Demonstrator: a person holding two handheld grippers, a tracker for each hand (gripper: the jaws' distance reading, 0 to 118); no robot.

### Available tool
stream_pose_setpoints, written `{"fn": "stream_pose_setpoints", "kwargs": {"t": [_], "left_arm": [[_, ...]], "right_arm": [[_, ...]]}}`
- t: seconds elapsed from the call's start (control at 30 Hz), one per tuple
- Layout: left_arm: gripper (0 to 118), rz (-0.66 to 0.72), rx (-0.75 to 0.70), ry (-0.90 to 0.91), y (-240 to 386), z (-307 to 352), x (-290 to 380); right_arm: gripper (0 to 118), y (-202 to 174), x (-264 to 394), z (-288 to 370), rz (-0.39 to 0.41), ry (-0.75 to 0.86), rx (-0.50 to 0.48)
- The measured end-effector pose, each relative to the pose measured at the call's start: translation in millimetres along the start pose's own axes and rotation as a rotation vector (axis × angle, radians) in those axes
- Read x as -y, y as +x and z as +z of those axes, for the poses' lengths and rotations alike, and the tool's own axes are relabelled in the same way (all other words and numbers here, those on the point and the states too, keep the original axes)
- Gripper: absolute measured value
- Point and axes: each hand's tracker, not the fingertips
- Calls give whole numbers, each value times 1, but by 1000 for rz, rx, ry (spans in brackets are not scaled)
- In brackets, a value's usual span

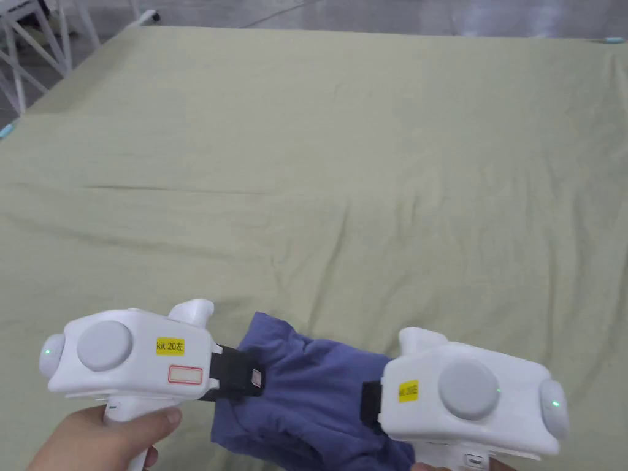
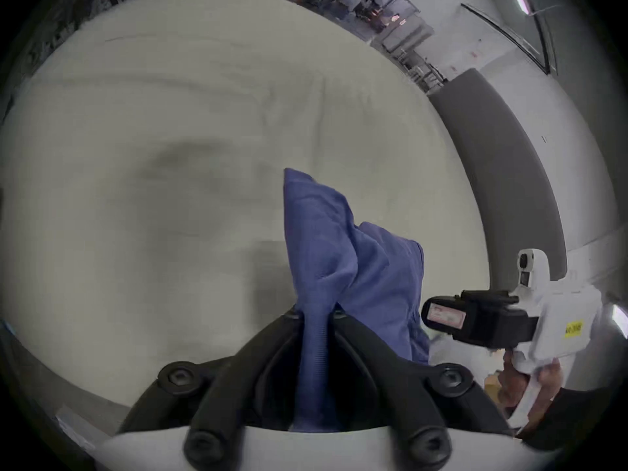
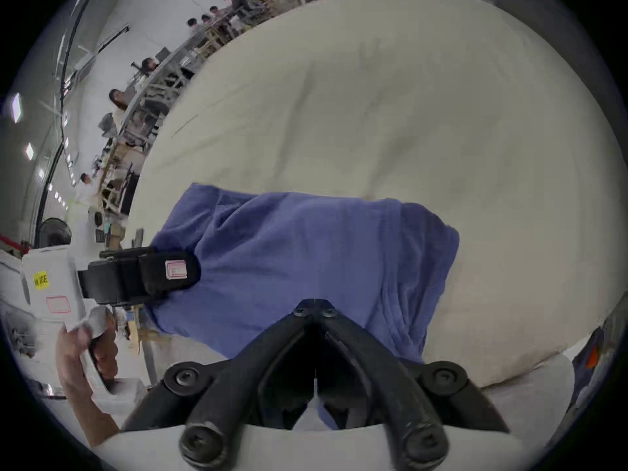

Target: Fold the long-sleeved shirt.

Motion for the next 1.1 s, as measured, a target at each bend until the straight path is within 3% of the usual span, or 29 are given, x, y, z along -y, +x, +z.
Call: {"fn": "stream_pose_setpoints", "kwargs": {"t": [0.2, 0.27, 0.33, 0.43, 0.53, 0.57, 0.6, 0.63, 0.67, 0.7, 0.83, 0.97, 1.07, 1.1], "left_arm": [[0, 43, -263, 16, -108, 41, -19], [0, 34, -432, -5, -140, 36, -17], [0, 41, -589, -65, -187, 28, -18], [0, 62, -714, -63, -239, 13, -25], [3, 83, -709, -62, -261, 5, -29], [12, 88, -709, -61, -262, 2, -29], [44, 66, -795, -83, -265, -13, -23], [94, -1, -826, -108, -267, -18, -11], [114, -41, -846, -93, -267, -20, -5], [118, -12, -854, -34, -260, -19, -13], [118, 116, -748, 161, -225, 14, -42], [118, 129, -616, 305, -161, 50, -52], [118, 193, -288, 388, -95, 106, -62], [118, 262, -90, 403, -75, 138, -69]], "right_arm": [[0, -112, -5, -38, 80, -53, -127], [0, -146, -6, -53, 152, -64, -174], [0, -180, -2, -67, 210, -80, -155], [0, -211, 4, -79, 270, -111, -178], [0, -223, 9, -80, 326, -138, -222], [0, -225, 10, -79, 340, -133, -214], [0, -225, 11, -78, 348, -124, -203], [0, -223, 10, -78, 358, -117, -195], [0, -221, 9, -78, 360, -117, -196], [0, -217, 7, -76, 356, -117, -200], [0, -201, 1, -63, 334, -101, -208], [0, -178, -4, -35, 304, -90, -254], [0, -144, -14, 1, 264, -65, -312], [0, -129, -19, 19, 249, -52, -318]]}}
